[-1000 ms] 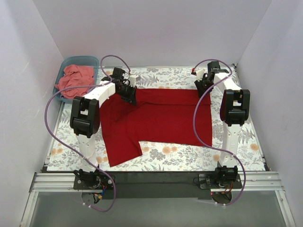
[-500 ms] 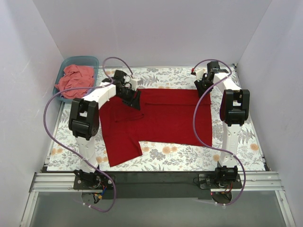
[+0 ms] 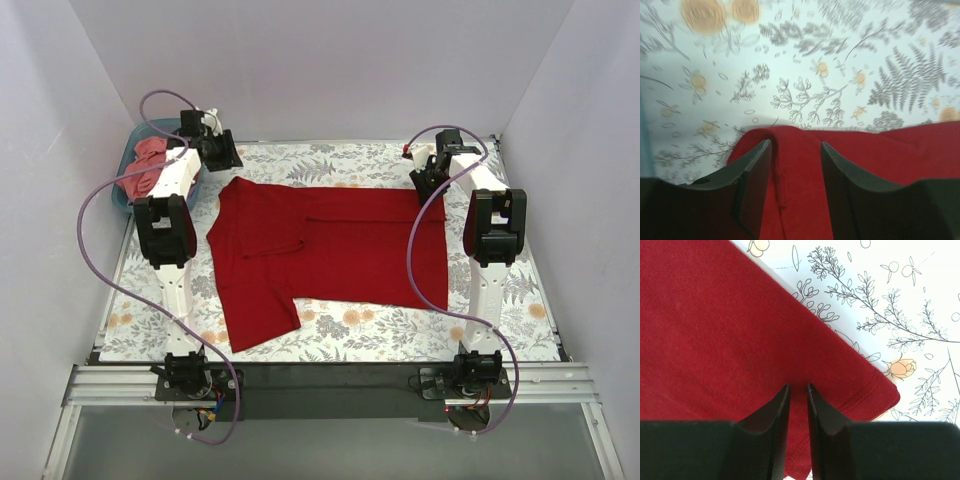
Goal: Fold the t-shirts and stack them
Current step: Fold the tshirt
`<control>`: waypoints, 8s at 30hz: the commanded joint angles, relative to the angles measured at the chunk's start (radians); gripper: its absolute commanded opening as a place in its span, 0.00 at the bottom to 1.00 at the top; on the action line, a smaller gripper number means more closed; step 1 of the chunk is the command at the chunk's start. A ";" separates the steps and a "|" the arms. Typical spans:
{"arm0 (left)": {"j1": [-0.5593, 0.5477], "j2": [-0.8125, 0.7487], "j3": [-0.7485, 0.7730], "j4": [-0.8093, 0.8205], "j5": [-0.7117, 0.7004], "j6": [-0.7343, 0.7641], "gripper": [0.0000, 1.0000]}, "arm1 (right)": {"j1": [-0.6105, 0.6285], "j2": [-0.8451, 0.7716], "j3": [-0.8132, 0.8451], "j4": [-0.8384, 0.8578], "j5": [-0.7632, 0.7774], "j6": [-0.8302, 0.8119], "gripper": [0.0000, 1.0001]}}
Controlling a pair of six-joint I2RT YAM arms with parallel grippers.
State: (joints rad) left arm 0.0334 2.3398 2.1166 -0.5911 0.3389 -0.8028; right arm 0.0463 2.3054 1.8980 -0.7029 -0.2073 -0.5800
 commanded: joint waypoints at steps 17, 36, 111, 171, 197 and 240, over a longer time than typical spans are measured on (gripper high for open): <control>-0.035 -0.069 -0.204 0.011 -0.090 -0.032 0.39 | -0.002 0.019 0.007 -0.013 0.052 -0.011 0.26; -0.035 -0.113 -0.251 -0.002 -0.156 -0.029 0.36 | -0.003 0.017 0.007 -0.012 0.062 -0.017 0.26; -0.059 -0.109 -0.173 -0.021 -0.129 -0.016 0.19 | 0.000 -0.092 -0.031 -0.015 0.058 0.003 0.22; -0.084 -0.797 -0.808 -0.259 0.357 0.514 0.77 | 0.006 -0.821 -0.902 -0.129 0.134 -0.429 0.66; -0.112 -0.827 -0.998 -0.253 0.292 0.788 0.62 | 0.006 -0.687 -1.041 0.085 0.200 -0.445 0.05; -0.306 -0.761 -1.322 -0.038 -0.021 1.100 0.20 | 0.006 -0.686 -0.988 0.036 0.201 -0.442 0.01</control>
State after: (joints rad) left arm -0.2695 1.5272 0.8219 -0.6498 0.3183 0.2951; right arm 0.0544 1.5990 0.9070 -0.6376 -0.0055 -1.0016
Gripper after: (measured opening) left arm 0.218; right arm 0.022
